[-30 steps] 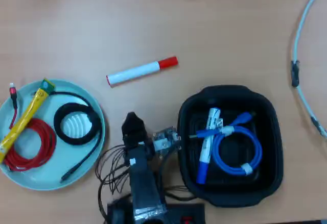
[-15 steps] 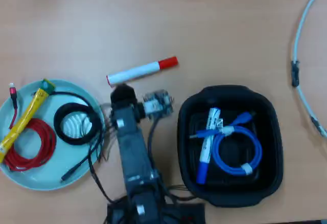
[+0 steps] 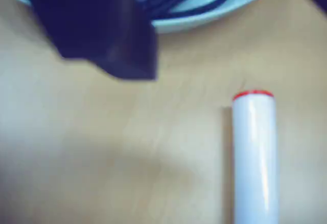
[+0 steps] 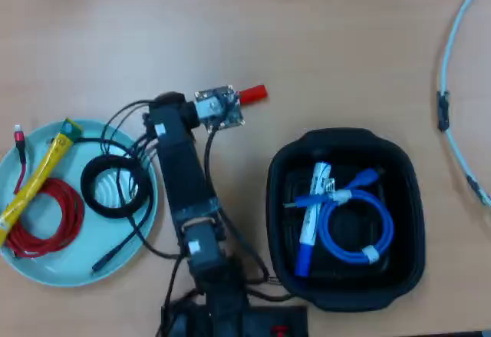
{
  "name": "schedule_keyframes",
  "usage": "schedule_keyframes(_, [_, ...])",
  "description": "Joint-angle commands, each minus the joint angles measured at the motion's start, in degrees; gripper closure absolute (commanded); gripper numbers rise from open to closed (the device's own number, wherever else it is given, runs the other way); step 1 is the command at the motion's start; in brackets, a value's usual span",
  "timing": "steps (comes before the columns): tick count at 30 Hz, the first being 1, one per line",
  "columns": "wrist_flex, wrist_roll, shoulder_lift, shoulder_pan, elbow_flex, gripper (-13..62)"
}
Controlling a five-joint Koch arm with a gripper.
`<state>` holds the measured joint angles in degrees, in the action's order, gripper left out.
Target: Pick up the red pen and put it in the green bowl
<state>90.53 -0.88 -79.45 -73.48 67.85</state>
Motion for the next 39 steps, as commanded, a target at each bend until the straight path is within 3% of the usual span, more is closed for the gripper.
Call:
schedule_keyframes(1, [2.20,-1.14,2.29,-0.09,-6.59,7.6])
schedule_keyframes(14, [2.02,-1.41,20.21,-2.81,-20.92,7.6])
schedule_keyframes(39, [0.35,-2.20,29.27,-7.82,-20.92,7.6])
